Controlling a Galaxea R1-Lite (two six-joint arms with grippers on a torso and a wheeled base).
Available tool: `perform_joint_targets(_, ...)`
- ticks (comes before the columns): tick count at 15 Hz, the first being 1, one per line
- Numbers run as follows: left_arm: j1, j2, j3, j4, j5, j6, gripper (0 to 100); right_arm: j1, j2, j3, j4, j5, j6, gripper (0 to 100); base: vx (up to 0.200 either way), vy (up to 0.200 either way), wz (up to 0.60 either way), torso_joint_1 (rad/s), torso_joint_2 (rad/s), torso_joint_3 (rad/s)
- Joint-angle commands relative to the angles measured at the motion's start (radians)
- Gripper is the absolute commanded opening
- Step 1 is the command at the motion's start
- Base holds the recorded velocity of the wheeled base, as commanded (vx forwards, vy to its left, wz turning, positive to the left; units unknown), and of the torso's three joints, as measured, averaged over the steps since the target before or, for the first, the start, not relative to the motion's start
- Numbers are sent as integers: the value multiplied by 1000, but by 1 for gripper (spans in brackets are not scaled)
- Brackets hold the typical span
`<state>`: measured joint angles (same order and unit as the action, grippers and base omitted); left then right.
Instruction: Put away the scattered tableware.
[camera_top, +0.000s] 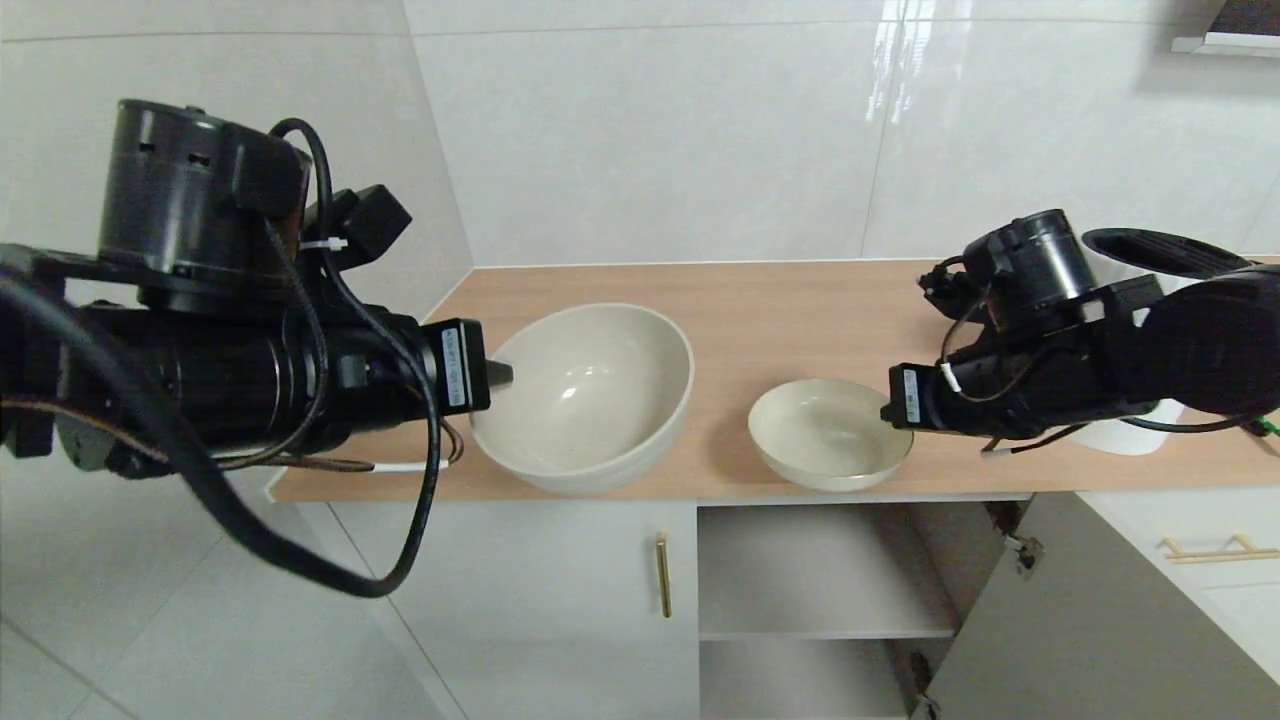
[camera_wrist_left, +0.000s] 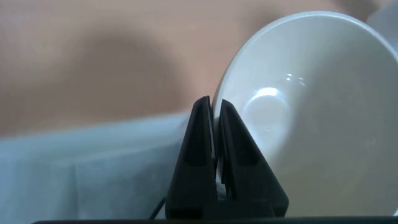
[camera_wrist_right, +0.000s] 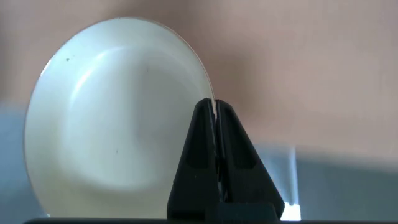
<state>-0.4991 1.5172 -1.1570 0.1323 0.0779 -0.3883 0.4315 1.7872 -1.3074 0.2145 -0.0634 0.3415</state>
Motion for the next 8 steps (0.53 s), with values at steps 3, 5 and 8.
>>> perform_joint_targets(3, -21, -106, 203, -76, 0, -3, 0, 23, -203, 174, 49, 51, 25, 0, 0, 0, 0, 0, 0, 0)
perform_joint_targets(5, -21, -111, 257, -114, 0, -4, 0, 26, -233, 215, 48, 57, 44, 0, 0, 0, 0, 0, 0, 0)
perform_joint_targets(8, -22, -75, 261, -123, 0, -4, 0, 27, -238, 251, 46, 63, 45, 0, -200, 0, 0, 7, 2, 1)
